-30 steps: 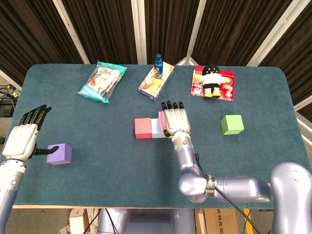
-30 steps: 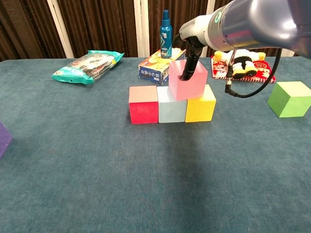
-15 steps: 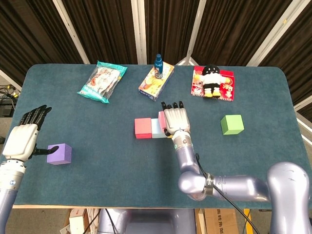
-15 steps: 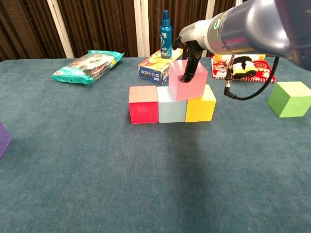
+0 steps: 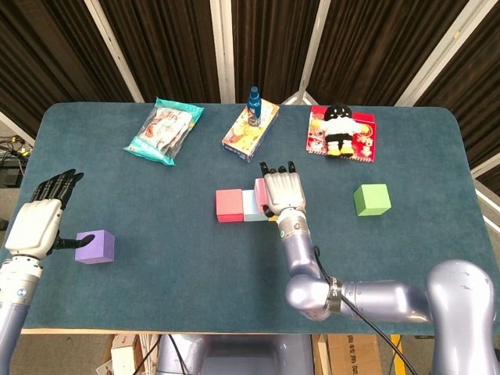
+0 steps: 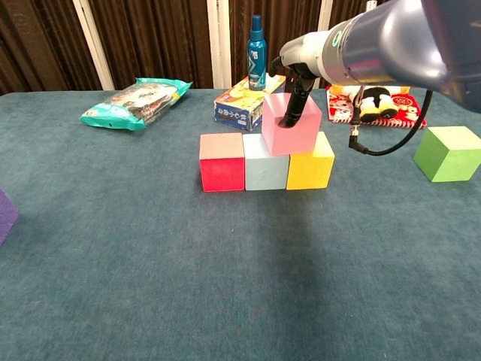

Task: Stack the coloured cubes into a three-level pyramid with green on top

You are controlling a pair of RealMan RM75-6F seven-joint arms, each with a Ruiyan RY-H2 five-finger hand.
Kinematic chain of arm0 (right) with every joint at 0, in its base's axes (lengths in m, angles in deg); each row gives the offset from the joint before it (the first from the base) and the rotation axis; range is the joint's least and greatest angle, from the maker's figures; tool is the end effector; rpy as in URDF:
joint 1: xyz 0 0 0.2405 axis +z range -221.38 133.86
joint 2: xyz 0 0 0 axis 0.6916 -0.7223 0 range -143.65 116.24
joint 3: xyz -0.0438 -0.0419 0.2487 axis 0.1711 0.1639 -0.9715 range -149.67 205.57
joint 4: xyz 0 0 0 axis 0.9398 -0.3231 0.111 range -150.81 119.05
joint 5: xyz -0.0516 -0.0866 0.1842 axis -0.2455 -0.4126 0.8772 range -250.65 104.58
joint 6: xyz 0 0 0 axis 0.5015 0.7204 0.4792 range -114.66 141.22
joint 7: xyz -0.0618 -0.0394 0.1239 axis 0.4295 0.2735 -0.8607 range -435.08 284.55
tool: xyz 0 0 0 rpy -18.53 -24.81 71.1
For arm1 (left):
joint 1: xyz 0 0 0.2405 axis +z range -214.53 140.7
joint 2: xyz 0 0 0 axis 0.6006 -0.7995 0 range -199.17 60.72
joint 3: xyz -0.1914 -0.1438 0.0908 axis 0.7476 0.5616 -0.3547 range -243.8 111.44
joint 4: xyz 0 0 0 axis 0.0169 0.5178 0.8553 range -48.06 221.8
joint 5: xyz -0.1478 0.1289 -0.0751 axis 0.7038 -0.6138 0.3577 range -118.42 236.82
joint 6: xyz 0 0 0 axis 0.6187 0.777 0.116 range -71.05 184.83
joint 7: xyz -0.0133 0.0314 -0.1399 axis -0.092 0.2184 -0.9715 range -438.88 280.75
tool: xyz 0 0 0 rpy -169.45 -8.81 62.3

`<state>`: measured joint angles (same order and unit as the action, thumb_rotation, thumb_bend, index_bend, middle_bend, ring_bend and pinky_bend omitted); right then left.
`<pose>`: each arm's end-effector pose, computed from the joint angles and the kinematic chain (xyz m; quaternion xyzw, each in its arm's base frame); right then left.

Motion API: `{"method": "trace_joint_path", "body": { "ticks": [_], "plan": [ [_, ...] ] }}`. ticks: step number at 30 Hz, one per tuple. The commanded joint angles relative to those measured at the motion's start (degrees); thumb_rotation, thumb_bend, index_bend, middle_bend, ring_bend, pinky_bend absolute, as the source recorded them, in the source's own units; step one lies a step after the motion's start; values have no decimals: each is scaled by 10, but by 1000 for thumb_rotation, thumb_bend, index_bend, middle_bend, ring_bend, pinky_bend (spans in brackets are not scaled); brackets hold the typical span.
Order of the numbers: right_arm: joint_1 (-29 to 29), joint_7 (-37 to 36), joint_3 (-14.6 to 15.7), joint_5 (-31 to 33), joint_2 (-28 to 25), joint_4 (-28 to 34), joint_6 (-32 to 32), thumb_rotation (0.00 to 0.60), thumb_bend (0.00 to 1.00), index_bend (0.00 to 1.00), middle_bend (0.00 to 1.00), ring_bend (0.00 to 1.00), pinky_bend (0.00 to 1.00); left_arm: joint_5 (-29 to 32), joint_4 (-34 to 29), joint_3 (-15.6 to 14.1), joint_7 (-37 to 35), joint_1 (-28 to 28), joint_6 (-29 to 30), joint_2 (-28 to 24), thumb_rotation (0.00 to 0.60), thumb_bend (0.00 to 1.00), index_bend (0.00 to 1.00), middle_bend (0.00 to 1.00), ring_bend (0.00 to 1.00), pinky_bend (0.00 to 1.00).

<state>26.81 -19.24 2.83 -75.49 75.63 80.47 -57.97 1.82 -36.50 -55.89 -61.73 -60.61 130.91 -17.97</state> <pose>-0.0088 -0.3848 0.0029 0.6857 -0.4560 0.2628 0.5028 -0.1941 0.2591 0.1786 -0.5897 -0.4531 -0.3794 0.5504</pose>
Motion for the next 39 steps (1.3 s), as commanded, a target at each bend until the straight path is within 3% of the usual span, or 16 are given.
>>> {"method": "trace_joint_path", "body": {
  "ticks": [1, 39],
  "plan": [
    [1, 1, -1, 1, 0, 1, -4, 600, 343, 0, 302, 177, 0, 0, 0, 0, 0, 0, 0, 0, 600, 110, 0, 0, 0, 18],
    [19, 28, -19, 23, 21, 14, -72, 600, 343, 0, 320, 189, 0, -5, -5, 1, -10, 3, -2, -7, 600, 110, 0, 0, 0, 18]
  ]
}}
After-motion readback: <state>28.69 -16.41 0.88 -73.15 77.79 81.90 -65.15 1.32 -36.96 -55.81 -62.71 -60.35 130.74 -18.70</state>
